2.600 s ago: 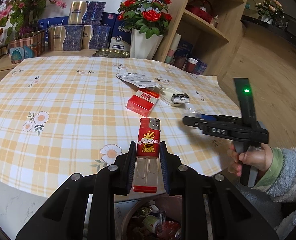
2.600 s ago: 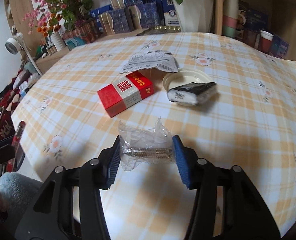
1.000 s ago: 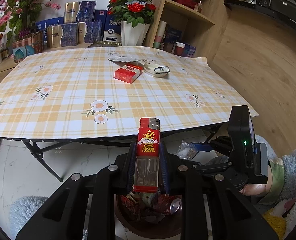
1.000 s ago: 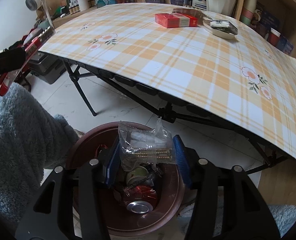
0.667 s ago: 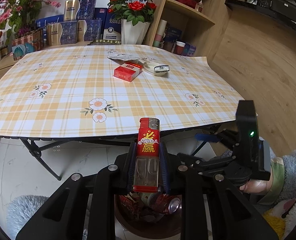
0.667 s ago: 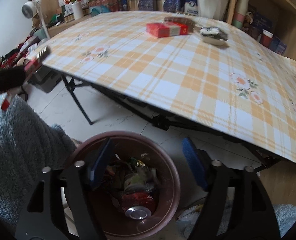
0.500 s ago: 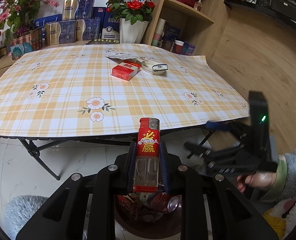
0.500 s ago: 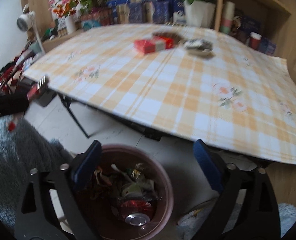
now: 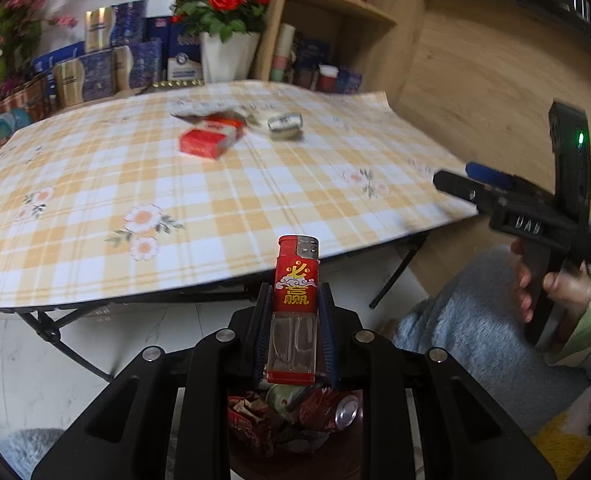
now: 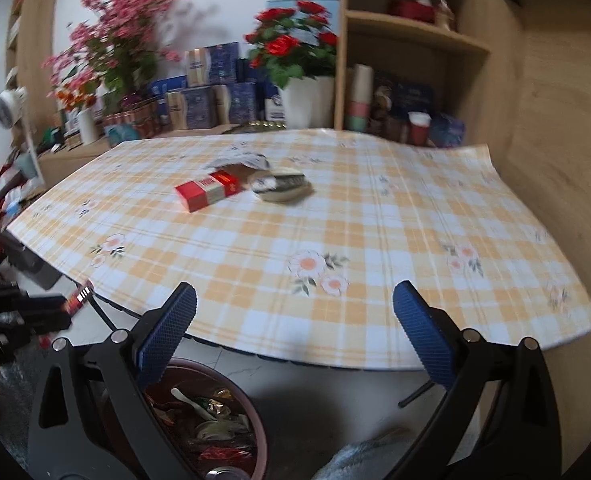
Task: Collect trash
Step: 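Lower the lighter into the bin and open the left gripper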
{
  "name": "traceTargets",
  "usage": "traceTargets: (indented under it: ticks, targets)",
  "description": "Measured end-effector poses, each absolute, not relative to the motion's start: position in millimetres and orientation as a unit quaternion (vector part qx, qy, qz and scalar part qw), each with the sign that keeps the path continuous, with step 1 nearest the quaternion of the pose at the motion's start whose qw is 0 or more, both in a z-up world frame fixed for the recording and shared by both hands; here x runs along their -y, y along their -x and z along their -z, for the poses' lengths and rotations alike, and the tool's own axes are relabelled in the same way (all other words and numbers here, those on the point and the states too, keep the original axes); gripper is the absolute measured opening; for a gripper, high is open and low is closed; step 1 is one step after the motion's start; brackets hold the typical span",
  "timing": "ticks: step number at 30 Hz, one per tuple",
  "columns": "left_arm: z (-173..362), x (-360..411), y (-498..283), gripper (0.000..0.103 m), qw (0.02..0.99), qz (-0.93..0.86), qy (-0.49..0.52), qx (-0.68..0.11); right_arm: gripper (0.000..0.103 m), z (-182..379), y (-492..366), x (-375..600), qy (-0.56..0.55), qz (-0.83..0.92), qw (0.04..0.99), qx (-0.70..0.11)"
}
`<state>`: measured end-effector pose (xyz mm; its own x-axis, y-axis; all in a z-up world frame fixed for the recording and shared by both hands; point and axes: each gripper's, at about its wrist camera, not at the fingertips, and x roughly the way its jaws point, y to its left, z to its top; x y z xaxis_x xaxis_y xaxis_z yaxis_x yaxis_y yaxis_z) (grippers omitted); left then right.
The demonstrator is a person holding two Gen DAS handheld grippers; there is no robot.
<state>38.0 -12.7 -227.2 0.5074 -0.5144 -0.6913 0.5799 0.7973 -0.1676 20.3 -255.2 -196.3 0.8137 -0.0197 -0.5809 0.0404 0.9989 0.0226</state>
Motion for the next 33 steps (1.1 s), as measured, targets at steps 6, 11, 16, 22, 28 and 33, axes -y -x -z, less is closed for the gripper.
traceTargets:
  ticks: [6,11,16,22,28,33]
  targets:
    - [247,35,-34,0.023,0.847,0.329,-0.087,-0.409,0.097,209,-26,251,-0.028,0.012,0.945,-0.325]
    - [254,36,-37,0.023,0.840,0.327,-0.087,-0.424,0.097,212,-24,243,-0.020,0.004,0.945,-0.326]
    - [255,31,-42,0.023,0.839,0.323,-0.066,-0.432,0.097,213,-26,246,-0.029,0.007,0.944,-0.329]
    - [255,31,-43,0.023,0.837,0.328,-0.056,-0.435,0.097,214,-26,247,-0.032,0.007,0.943,-0.330]
    - [250,28,-43,0.045,0.842,0.330,-0.044,-0.424,0.097,214,-25,248,-0.034,0.007,0.943,-0.331]
    - [240,13,-45,0.080,0.869,0.295,-0.013,-0.398,0.097,215,-27,249,-0.040,0.004,0.942,-0.334]
